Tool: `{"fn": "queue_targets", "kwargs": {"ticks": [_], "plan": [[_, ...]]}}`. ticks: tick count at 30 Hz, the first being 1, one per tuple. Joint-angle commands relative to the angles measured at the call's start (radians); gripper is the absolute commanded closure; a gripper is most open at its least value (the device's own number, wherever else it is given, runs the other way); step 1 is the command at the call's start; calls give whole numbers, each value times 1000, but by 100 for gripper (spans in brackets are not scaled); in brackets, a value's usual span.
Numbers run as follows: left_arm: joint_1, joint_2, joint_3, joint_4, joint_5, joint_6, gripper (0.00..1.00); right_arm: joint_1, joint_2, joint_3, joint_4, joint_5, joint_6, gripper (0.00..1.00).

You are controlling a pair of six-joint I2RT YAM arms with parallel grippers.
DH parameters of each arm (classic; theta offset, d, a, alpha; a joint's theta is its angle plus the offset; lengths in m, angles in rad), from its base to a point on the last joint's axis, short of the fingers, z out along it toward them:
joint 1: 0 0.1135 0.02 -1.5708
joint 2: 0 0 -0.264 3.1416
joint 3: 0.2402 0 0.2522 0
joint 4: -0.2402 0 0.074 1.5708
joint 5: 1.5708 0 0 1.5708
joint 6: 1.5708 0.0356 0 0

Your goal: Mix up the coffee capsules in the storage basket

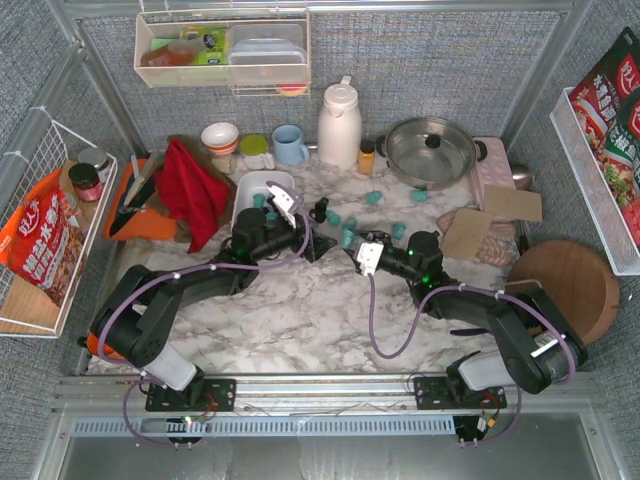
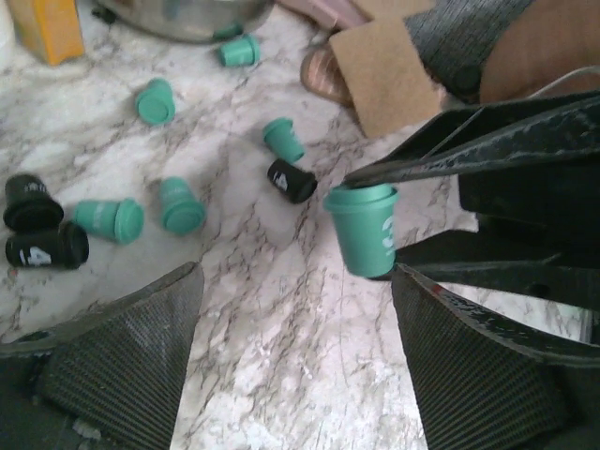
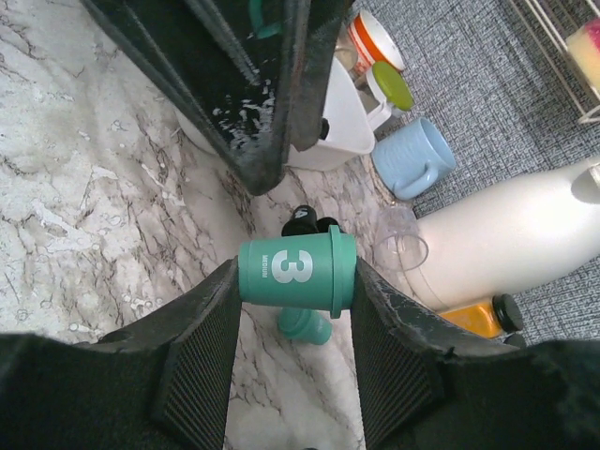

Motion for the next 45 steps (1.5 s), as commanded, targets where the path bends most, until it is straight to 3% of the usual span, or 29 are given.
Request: {"fn": "queue_targets", "kwargs": {"ticks": [1,11,30,34,38,45], "plan": [[-15,-3,-1,153,63,-38,13,3,-5,2,61,-35,-14,67],[-52,85,28,283,126,-130,31,8,-30,3,37,-29,-19,68],[-77,193,67,373,183,-220,45,19,-53,-5,62,19,-11,68],[-82,203,77,373,194,-216,52,21,-63,-5,51,23,-11,68],[-82,205,81,365,183,-214,63,22,-68,-1,36,36,-12,60],[-79,177,83,315,120,-194,68,23,-81,10,-28,51,-25,43]]}}
